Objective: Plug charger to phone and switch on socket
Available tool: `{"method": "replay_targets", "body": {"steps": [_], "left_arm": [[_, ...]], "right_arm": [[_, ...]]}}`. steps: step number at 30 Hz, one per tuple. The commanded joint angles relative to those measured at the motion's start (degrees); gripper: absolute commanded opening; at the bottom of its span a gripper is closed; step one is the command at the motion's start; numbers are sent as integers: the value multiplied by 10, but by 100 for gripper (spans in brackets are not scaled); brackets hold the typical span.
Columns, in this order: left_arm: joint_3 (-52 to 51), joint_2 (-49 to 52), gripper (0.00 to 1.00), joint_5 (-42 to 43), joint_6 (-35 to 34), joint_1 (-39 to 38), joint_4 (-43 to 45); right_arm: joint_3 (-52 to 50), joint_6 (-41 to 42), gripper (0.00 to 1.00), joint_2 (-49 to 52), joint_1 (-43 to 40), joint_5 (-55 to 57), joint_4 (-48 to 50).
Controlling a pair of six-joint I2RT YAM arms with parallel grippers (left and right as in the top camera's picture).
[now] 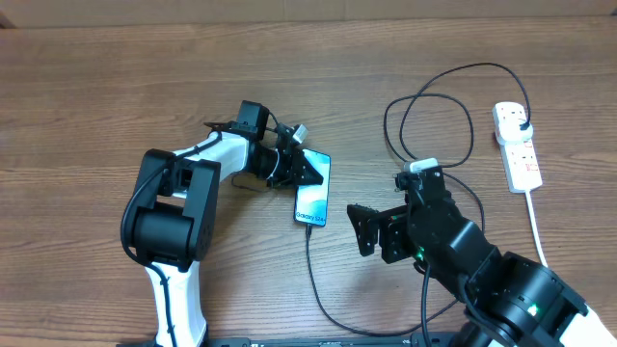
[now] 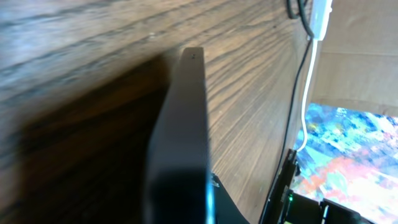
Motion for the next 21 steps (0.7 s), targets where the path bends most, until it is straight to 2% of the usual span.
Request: {"method": "replay_targets", "body": {"steps": [1,12,21], "left_arm": [[10,4,10,-46,3,-4,0],[-3,4,10,-73,3,-9,12],[-20,4,15,-77,3,-15,26]], "right_arm": [[12,19,100,1,-2,-2,0],[12,19,100,1,-2,-2,-2],[12,19,100,1,-2,-2,-12]]}}
